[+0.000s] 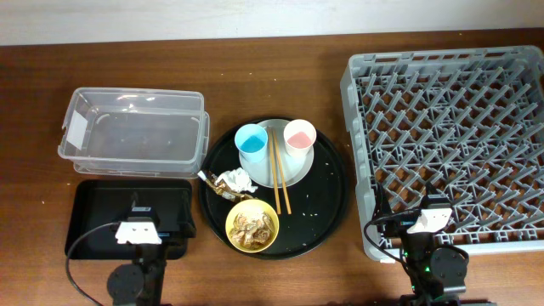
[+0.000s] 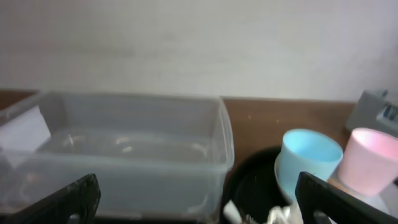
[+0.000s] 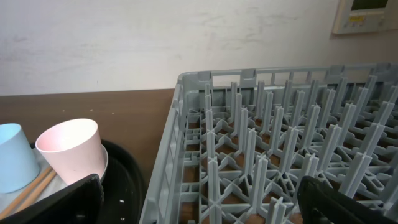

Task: Sort waste into correct bins and load items into the dishwasher rack
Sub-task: 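Move the left gripper toward the white tissue on the round tray, then grasp the crumpled white tissue with the left gripper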

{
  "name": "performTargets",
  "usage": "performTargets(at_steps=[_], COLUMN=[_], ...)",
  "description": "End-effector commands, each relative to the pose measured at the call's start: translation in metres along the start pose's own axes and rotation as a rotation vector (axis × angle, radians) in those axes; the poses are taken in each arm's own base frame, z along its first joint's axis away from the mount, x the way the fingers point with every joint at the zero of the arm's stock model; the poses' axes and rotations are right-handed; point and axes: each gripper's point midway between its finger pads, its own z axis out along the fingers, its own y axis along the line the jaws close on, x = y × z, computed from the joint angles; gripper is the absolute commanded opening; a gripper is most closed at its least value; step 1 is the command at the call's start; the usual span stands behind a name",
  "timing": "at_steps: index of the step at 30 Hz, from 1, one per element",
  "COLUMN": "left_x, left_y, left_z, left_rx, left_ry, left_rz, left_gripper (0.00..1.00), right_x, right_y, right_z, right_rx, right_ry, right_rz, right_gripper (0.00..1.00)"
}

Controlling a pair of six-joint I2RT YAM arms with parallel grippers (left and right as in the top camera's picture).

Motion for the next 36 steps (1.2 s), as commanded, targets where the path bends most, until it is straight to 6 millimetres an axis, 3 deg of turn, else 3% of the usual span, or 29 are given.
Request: performTargets(at_steps=[1,3,7,10,18,23,28,29,33,35,36], left_x=[-0.017,-0.016,-0.033,-0.044,-0.114,-0.136,-0.155,-0.155,-0.138,-0.125,-0.113], left_y=[-0.017,-0.029,-0.06,-0.068,-0.081,-0.084,-0.112,-0.12,-0.12,-0.115,-0.107], left_z=[-0.002,-0.003,-0.014,-0.02,-0.045,-0.025,-0.006,-0.001,0.019,0.027,0.031], left_rx=[0.096,0.17,0.354,0.396,0.424,0.4,0.586,0.65,0.66,0.609,0.526], left_ry=[-0.076,-0.07,-0.126,-0.098,0.009,0.323,0.481,0.512,0.583,0.652,0.705], left_rz=[0.025,0.027,0.019,-0.072,-0.101,-0.206,-0.297,-0.324,-0.367,-0.435,-0.488], left_gripper=[1.0,1.0,1.0,1.0,1.0,1.0,1.0,1.0,0.99,0.8,0.75], right_x=[0.002,0.002,0.002,0.002,0.002,0.002,0.002,0.002,0.002,0.002,0.002], right_y=[-0.001,-0.001,-0.002,-0.002,-0.002,-0.002,-0.002,-0.002,-0.002,-0.002,-0.002], right_z=[0.0,0.0,0.0,0.0,0.0,0.0,0.0,0.0,0.0,0.0,0.0], right_rx=[0.007,0.007,0.007,0.007,0.007,0.007,0.007,0.007,0.007,0.007,0.007], right_ry=[0.002,0.002,0.002,0.002,0.002,0.002,0.002,0.002,0.002,0.002,0.002], right_rz=[0.0,0.0,0.0,0.0,0.0,0.0,0.0,0.0,0.0,0.0,0.0], right_gripper=[0.98,0.98,0.98,0.98,0.98,0.98,0.98,0.98,0.98,0.98,0.98])
